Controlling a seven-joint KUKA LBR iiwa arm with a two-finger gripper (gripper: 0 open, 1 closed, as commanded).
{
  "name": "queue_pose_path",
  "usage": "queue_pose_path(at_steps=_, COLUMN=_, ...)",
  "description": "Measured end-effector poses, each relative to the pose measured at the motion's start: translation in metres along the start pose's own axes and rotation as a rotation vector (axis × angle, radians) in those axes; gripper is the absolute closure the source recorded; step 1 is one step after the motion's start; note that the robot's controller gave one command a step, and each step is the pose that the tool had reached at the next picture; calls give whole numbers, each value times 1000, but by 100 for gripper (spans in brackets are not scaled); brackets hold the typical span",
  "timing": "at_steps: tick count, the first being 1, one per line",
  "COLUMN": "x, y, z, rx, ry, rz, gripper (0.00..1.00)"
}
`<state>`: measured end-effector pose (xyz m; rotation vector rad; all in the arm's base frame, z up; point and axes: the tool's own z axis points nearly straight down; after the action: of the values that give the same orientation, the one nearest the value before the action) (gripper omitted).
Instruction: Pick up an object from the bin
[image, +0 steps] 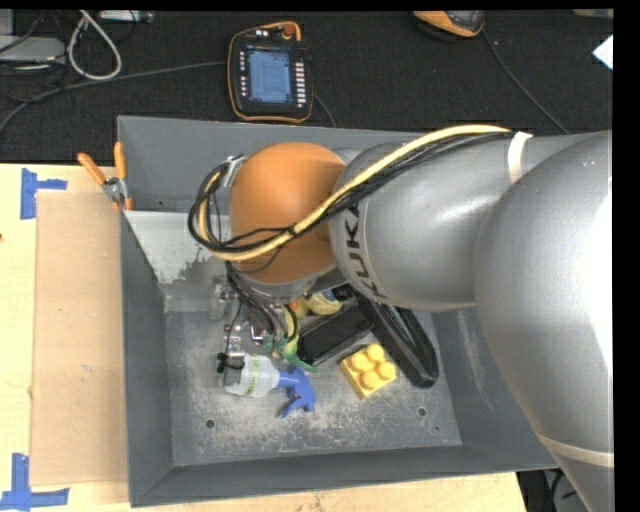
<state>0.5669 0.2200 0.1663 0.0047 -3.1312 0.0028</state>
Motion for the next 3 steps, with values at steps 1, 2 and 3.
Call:
queue_pose_path(at_steps=1, x=-2, y=-1, z=-4, rx=-2, ry=-8, rz=5, gripper=0)
queue_pose_path(at_steps=2, x=11, y=-74, z=19, rx=1, ry=-2, rz=30, gripper=0)
queue_pose_path(at_steps=3, x=7, y=-72, z=20, rx=-4, ry=-8, rz=-21, gripper=0)
